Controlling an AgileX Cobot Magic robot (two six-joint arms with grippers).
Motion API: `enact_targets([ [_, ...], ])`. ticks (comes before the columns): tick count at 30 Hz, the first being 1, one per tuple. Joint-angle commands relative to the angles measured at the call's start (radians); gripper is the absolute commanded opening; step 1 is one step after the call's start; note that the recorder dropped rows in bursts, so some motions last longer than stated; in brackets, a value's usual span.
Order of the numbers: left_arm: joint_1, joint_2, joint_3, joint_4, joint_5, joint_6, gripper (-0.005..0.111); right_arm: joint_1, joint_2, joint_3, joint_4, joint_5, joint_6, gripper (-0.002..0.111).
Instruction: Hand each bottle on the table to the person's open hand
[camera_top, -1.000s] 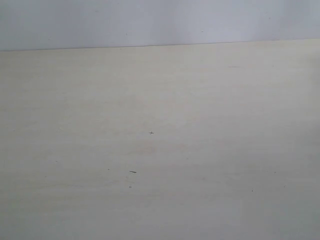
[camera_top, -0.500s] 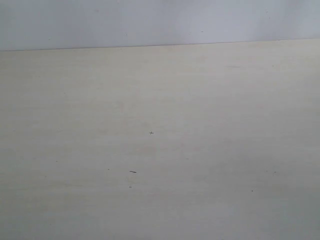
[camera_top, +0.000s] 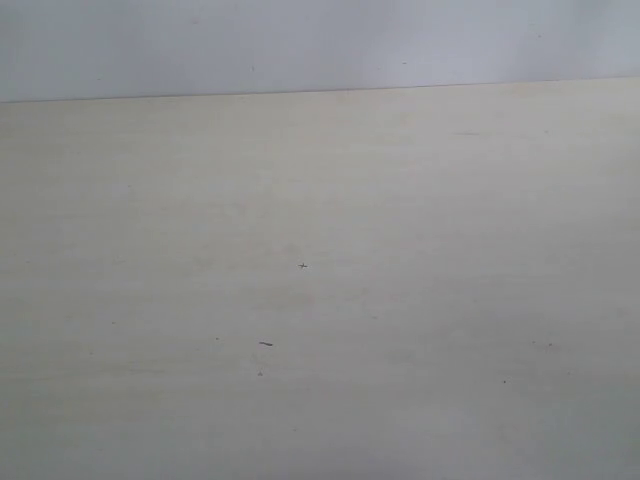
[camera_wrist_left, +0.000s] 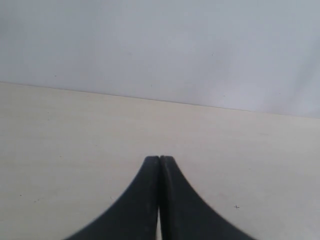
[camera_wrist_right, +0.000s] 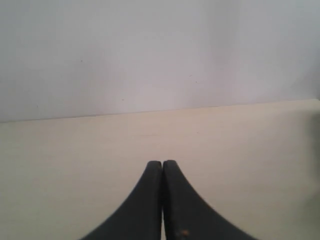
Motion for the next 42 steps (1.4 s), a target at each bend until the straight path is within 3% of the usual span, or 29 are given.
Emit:
enact_targets([
  [1, -0.003, -0.005, 0.006, -0.002, -0.004, -0.002, 0.001, -0.004, -0.006, 0.004, -0.016, 0.019, -0.007, 0.000],
  [19, 0.001, -0.005, 0.006, -0.002, 0.006, -0.002, 0.001, -0.004, -0.006, 0.004, -0.016, 0.019, -0.005, 0.000],
  [20, 0.040, -0.016, 0.006, -0.002, 0.020, -0.002, 0.001, -0.004, -0.006, 0.004, -0.016, 0.019, -0.005, 0.000],
  [21, 0.126, -0.044, 0.006, -0.002, 0.056, -0.002, 0.001, -0.004, -0.006, 0.004, -0.016, 0.019, -0.005, 0.000],
  [23, 0.240, -0.079, 0.006, -0.002, 0.079, -0.002, 0.001, -0.004, -0.006, 0.004, -0.016, 0.019, -0.005, 0.000],
  [27, 0.420, -0.138, 0.006, -0.002, 0.064, -0.002, 0.001, -0.004, -0.006, 0.004, -0.016, 0.019, -0.005, 0.000],
  [33, 0.571, -0.148, 0.006, -0.002, 0.066, -0.002, 0.001, -0.004, -0.006, 0.004, -0.016, 0.012, -0.001, 0.000],
  [36, 0.575, -0.148, 0.006, -0.002, 0.066, 0.006, 0.001, -0.004, -0.006, 0.004, -0.016, 0.012, 0.001, 0.000],
  [39, 0.575, -0.148, 0.006, 0.137, 0.116, -0.049, 0.001, -0.004, -0.006, 0.004, -0.016, 0.012, 0.001, 0.000],
  [41, 0.575, -0.148, 0.006, 0.514, 0.279, -0.340, 0.001, -0.004, -0.006, 0.004, -0.016, 0.012, 0.001, 0.000],
  [42, 0.575, -0.148, 0.004, 0.899, 0.418, -0.644, 0.001, -0.004, -0.006, 0.004, -0.016, 0.012, 0.001, 0.000],
])
